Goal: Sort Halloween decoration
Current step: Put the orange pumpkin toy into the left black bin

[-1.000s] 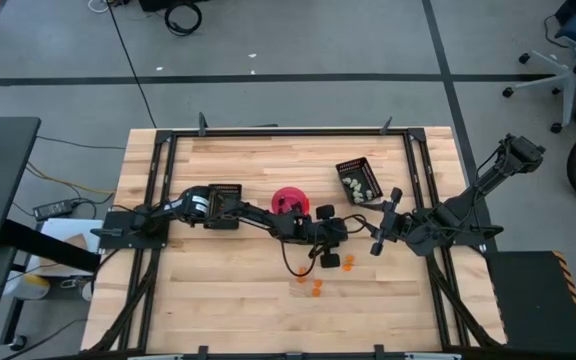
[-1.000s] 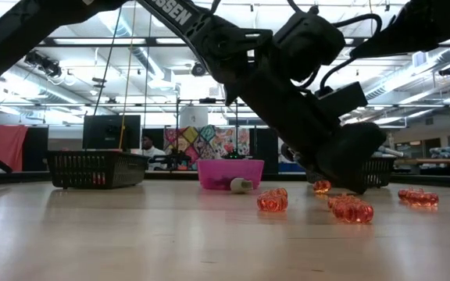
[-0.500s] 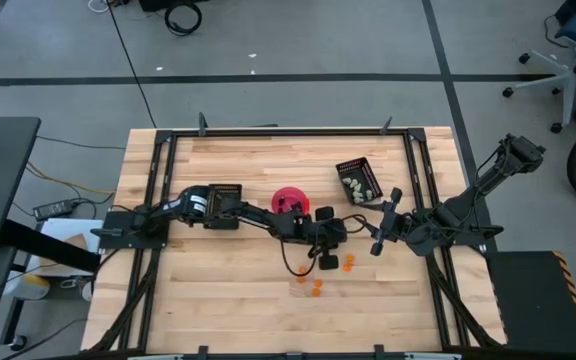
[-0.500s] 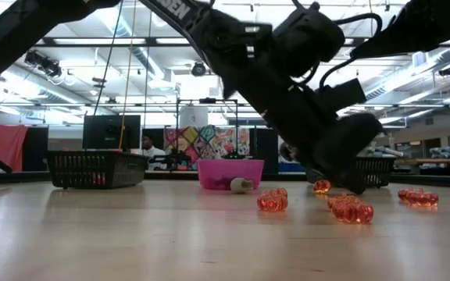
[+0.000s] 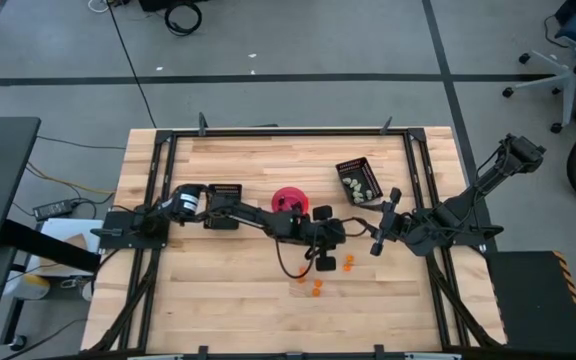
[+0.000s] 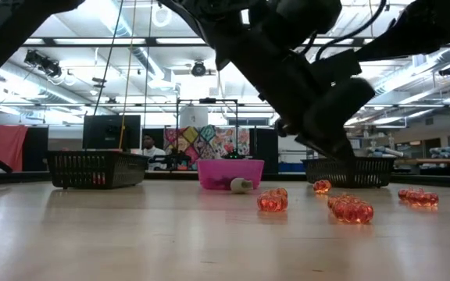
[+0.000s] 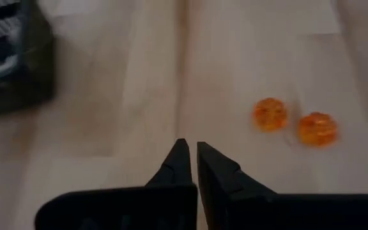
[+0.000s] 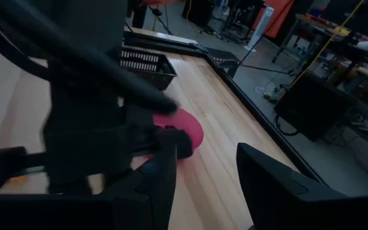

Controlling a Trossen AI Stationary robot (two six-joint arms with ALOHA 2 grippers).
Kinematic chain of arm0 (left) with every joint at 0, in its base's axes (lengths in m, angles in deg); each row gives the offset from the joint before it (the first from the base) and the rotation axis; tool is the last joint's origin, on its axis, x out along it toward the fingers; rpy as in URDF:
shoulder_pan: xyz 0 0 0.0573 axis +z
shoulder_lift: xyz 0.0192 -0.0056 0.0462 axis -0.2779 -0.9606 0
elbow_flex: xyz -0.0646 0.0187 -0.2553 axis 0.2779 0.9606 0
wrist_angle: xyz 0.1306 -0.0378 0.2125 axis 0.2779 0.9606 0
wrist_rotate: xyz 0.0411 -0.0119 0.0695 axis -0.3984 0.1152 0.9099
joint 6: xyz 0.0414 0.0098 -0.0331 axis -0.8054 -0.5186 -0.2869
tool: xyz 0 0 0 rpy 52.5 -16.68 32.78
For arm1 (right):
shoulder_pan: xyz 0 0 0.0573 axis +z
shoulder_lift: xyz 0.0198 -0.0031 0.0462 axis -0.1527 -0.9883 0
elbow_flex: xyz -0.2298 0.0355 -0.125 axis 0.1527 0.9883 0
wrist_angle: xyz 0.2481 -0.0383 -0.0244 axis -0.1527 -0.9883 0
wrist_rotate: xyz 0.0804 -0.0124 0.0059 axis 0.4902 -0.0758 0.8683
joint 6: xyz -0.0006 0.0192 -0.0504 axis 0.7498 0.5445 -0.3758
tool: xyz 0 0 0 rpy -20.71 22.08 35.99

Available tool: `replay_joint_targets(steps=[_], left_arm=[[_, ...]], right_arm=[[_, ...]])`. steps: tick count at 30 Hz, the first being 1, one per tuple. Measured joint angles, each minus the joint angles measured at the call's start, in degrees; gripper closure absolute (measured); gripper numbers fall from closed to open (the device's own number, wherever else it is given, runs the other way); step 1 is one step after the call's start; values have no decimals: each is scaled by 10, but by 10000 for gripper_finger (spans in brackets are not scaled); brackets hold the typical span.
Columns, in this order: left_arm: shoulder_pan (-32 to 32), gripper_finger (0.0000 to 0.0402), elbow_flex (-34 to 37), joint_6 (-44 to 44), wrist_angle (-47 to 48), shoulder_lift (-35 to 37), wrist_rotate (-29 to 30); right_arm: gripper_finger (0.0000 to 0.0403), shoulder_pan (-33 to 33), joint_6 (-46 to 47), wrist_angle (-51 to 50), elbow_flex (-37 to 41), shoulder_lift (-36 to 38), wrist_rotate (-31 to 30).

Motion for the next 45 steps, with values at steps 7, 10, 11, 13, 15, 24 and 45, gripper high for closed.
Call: replay_joint_targets(steps=[7,10,11,13,15,24,45], left_arm=[[-4,328,0,-8,40,0,60],[-5,287,0,-8,60,0,60],[-5,275,0,-7,65,0,60],[-4,254,0,3,70,-1,59],[-2,239,0,8,71,-4,53],[7,234,0,20,84,-5,30],[-1,339,-2,18,64,-29,2]], right_arm=[[236,0,17,-19,0,0,2],[236,0,16,-19,0,0,1],[236,0,16,-18,0,0,1],[236,0,17,-19,0,0,2],[236,0,19,-18,0,0,2],[236,0,21,-19,0,0,10],[236,0,32,-31,0,0,7]])
